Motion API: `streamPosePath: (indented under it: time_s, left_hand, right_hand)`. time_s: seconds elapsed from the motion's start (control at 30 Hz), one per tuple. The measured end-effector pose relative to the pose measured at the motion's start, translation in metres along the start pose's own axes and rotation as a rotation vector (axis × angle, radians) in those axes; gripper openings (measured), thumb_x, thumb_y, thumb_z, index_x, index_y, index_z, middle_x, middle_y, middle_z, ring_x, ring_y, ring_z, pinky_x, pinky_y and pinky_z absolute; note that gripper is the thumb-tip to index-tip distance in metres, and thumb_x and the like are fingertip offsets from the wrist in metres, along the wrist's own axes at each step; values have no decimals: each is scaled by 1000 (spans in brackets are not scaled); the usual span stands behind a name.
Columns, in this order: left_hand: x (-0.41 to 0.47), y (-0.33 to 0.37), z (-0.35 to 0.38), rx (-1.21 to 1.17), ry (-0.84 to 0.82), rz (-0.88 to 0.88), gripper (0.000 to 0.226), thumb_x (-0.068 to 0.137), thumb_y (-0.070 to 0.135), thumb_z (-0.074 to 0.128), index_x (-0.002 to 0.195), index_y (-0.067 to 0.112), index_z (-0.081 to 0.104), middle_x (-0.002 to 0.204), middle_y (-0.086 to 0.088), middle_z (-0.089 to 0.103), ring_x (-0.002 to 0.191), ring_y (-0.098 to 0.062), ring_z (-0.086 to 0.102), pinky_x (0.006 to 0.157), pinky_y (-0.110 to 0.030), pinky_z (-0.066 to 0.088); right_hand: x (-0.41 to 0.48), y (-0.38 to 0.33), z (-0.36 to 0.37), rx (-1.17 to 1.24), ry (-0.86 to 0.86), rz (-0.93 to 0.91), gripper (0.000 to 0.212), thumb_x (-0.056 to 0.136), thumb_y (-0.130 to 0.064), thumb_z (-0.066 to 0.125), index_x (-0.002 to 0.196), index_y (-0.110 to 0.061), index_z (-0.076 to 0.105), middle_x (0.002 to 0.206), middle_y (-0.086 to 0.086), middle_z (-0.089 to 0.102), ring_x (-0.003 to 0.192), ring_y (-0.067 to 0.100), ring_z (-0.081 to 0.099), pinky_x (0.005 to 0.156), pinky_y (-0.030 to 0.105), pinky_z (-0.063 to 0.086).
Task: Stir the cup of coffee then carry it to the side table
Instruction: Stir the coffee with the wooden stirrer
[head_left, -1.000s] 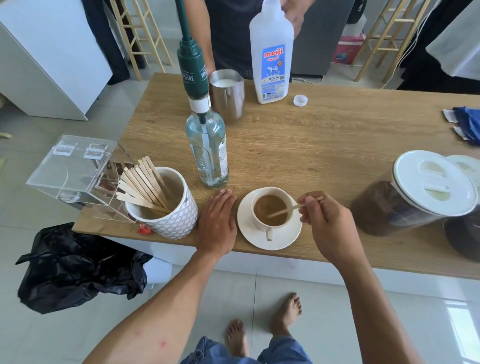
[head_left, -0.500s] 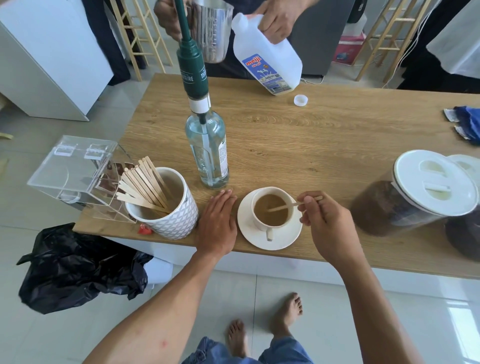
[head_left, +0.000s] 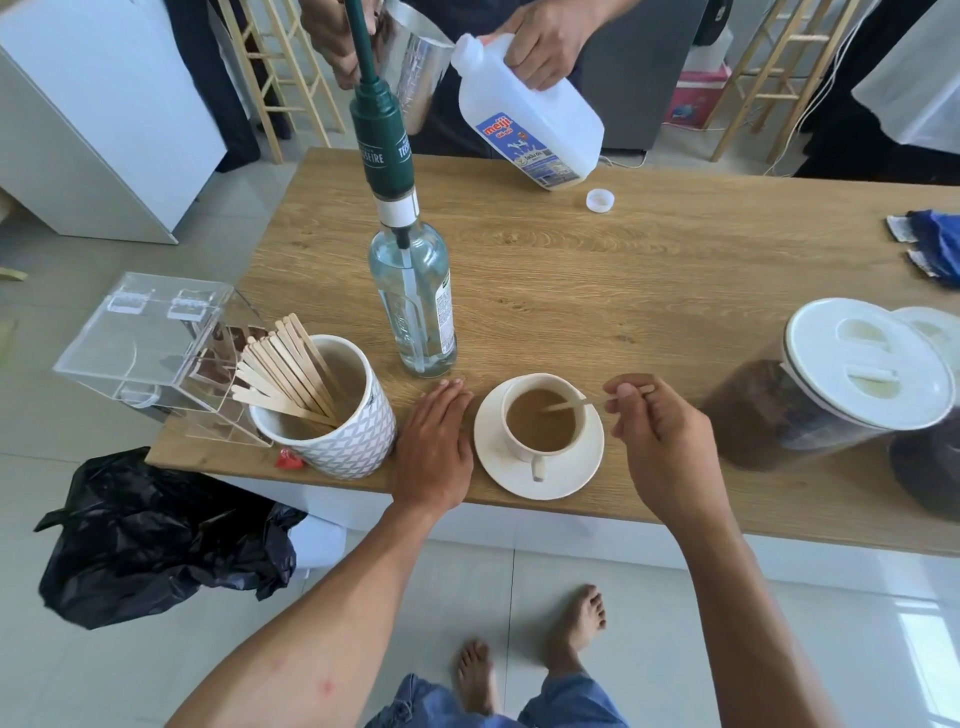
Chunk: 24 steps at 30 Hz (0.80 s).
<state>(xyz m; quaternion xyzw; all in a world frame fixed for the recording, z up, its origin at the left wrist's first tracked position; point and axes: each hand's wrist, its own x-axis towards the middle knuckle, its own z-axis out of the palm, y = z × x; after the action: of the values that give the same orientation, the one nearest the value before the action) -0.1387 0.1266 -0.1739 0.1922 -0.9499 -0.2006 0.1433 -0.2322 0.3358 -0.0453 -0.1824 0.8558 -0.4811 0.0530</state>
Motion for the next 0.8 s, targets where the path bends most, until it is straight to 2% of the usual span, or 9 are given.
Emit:
streamPosePath:
  time_s: [0.07, 0.17, 0.23, 0.3, 0.37, 0.43, 0.57, 0.63, 0.8]
  left_hand:
    - [0, 0, 0, -2, -1, -4, 48, 99, 25, 28, 136, 12, 56, 147, -2, 50, 139, -18, 39, 119, -36, 25]
    - [0, 2, -1, -11, 8, 0, 48, 98, 24, 28, 135, 11, 57, 147, -2, 50, 139, -19, 40, 118, -39, 28]
    - [1, 1, -1, -14, 9, -1, 48, 99, 25, 27, 135, 11, 56, 147, -2, 50, 139, -19, 40, 117, -41, 29]
    - [0, 0, -1, -14, 5, -5, 48, 99, 26, 27, 135, 12, 56, 147, -2, 50, 139, -19, 40, 117, -42, 30]
    - [0, 0, -1, -12, 1, -4, 49, 99, 26, 26, 135, 12, 56, 147, -2, 49, 139, -19, 40, 117, -42, 30]
    - [-1, 1, -2, -13, 7, -2, 49, 98, 26, 26, 135, 12, 56, 147, -2, 50, 139, -19, 41, 117, -41, 29]
    - [0, 1, -2, -17, 17, -6, 49, 98, 26, 27, 134, 11, 57, 146, -3, 51, 138, -20, 42, 117, -42, 30]
    - [0, 1, -1, -14, 13, -6, 49, 98, 25, 27, 135, 11, 57, 146, -2, 50, 138, -20, 41, 117, -41, 30]
    - [0, 0, -1, -9, 14, 2, 49, 96, 24, 28, 134, 11, 57, 146, -3, 50, 138, -20, 41, 117, -41, 29]
  right_hand:
    - [-2, 1, 2, -5, -51, 7, 20, 99, -18, 48, 89, -23, 64, 75, -10, 67, 65, 5, 62, 59, 12, 43]
    - [-1, 4, 0, 12, 11, 65, 25, 97, -15, 46, 81, -25, 62, 70, -7, 65, 63, 9, 59, 60, 19, 43]
    - [1, 5, -1, 6, 32, 51, 23, 99, -18, 45, 84, -25, 60, 73, -9, 64, 65, 8, 59, 61, 16, 42]
    - [-1, 4, 1, 2, -18, 17, 20, 101, -19, 45, 90, -23, 62, 77, -10, 65, 65, 4, 60, 60, 11, 42]
    - [-3, 5, 1, 5, -50, 29, 21, 100, -18, 45, 89, -22, 63, 76, -9, 65, 64, 6, 61, 62, 16, 45]
    - [-1, 6, -1, 13, -1, 54, 22, 99, -18, 45, 86, -22, 62, 74, -8, 65, 65, 8, 60, 63, 21, 46]
    - [-1, 4, 1, 7, -3, -19, 18, 100, -20, 47, 93, -23, 63, 78, -11, 66, 66, 5, 60, 62, 12, 43]
    - [-4, 6, 3, 20, -52, -8, 19, 99, -18, 48, 91, -20, 65, 75, -10, 67, 64, 4, 61, 62, 14, 46]
    - [0, 8, -1, 31, 9, -3, 20, 100, -18, 47, 89, -22, 63, 75, -8, 66, 67, 7, 60, 63, 18, 45]
